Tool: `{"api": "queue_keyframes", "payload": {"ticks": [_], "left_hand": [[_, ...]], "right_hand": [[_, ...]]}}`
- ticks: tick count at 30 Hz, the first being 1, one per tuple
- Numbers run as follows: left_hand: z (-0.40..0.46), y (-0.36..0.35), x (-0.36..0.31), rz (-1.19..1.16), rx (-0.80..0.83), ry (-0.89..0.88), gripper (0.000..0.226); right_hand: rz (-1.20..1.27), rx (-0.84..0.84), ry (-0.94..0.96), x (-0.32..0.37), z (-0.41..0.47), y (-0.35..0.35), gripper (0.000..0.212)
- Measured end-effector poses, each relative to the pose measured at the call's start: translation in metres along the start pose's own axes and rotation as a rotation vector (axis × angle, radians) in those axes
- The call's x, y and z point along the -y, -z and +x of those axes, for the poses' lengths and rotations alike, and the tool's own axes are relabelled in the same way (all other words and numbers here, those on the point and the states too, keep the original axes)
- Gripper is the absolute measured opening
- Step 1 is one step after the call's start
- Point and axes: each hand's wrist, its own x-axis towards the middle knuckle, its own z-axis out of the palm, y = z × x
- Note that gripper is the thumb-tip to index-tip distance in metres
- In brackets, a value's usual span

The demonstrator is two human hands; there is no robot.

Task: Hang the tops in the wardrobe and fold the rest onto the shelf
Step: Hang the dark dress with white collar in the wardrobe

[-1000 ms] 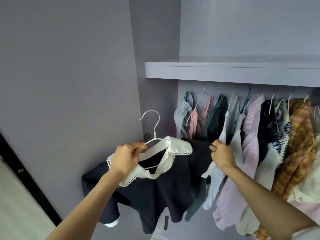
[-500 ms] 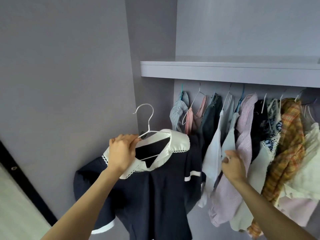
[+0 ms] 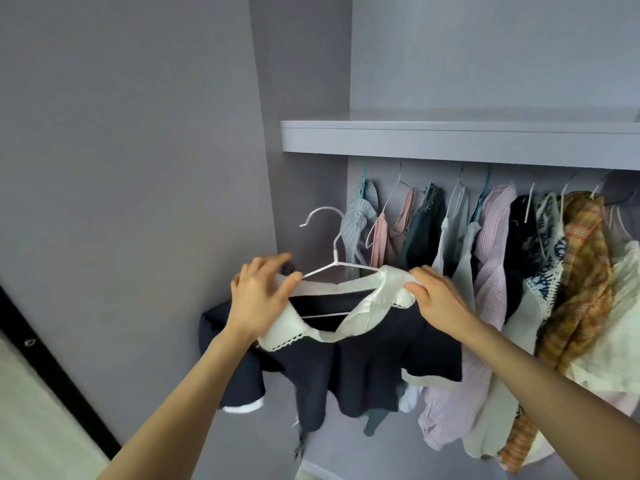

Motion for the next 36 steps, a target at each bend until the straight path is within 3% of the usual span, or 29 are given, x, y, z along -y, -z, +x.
{"api": "queue_keyframes", "payload": {"ticks": [3, 6, 8, 10, 11, 14, 17, 19, 21, 25, 26, 28, 31, 33, 36], "left_hand": [[-0.006, 0.002, 0.027, -0.029, 0.059, 0.198, 0.088], [-0.003, -0.007, 0.041, -0.217, 0.196, 0.389, 0.100], [0.006, -0.018, 0.043, -0.218, 0.180, 0.451, 0.077], [0.019, -0.026, 0.042, -0.013, 0.110, 0.397, 0.039], [0.025, -0.032, 0.038, 0.049, 0.064, 0.360, 0.032], [0.039, -0.037, 0.030, 0.043, -0.015, 0.375, 0.038], [0.054, -0.046, 0.022, -0.052, 0.114, 0.383, 0.046], [0.058, -0.051, 0.015, -0.208, 0.164, 0.351, 0.049], [0.055, -0.057, 0.004, -0.270, 0.214, 0.176, 0.048], [0.046, -0.078, -0.023, -0.048, 0.625, -0.199, 0.046], [0.046, -0.084, -0.026, 0.016, 0.635, -0.225, 0.033], [0.048, -0.090, -0.025, 0.117, 0.507, -0.200, 0.016], [0.051, -0.091, -0.010, 0.222, 0.362, -0.095, 0.021], [0.055, -0.089, 0.002, 0.255, 0.396, -0.027, 0.030], [0.063, -0.077, 0.012, 0.369, 0.551, 0.034, 0.063]], "right_hand": [[0.015, -0.081, -0.109, -0.016, -0.011, 0.011, 0.018], [0.037, -0.103, -0.209, -0.029, -0.022, 0.022, 0.024], [0.025, -0.120, -0.249, -0.035, -0.028, 0.027, 0.031], [-0.031, -0.165, -0.292, -0.043, -0.035, 0.034, 0.024], [-0.074, -0.195, -0.309, -0.048, -0.040, 0.041, 0.021], [-0.154, -0.224, -0.293, -0.058, -0.050, 0.054, 0.020], [-0.158, -0.237, -0.334, -0.068, -0.060, 0.064, 0.022], [-0.175, -0.239, -0.365, -0.074, -0.066, 0.067, 0.023], [-0.213, -0.224, -0.364, -0.072, -0.067, 0.069, 0.023], [-0.217, -0.189, -0.317, -0.053, -0.061, 0.063, 0.026], [-0.189, -0.157, -0.319, -0.047, -0.057, 0.063, 0.026], [-0.095, 0.049, -0.347, -0.035, -0.051, 0.065, 0.029], [-0.065, 0.440, -0.297, -0.012, -0.044, 0.064, 0.034], [-0.087, 0.496, -0.246, 0.005, -0.040, 0.056, 0.035], [-0.051, 0.450, -0.274, 0.030, -0.029, 0.039, 0.034]]}}
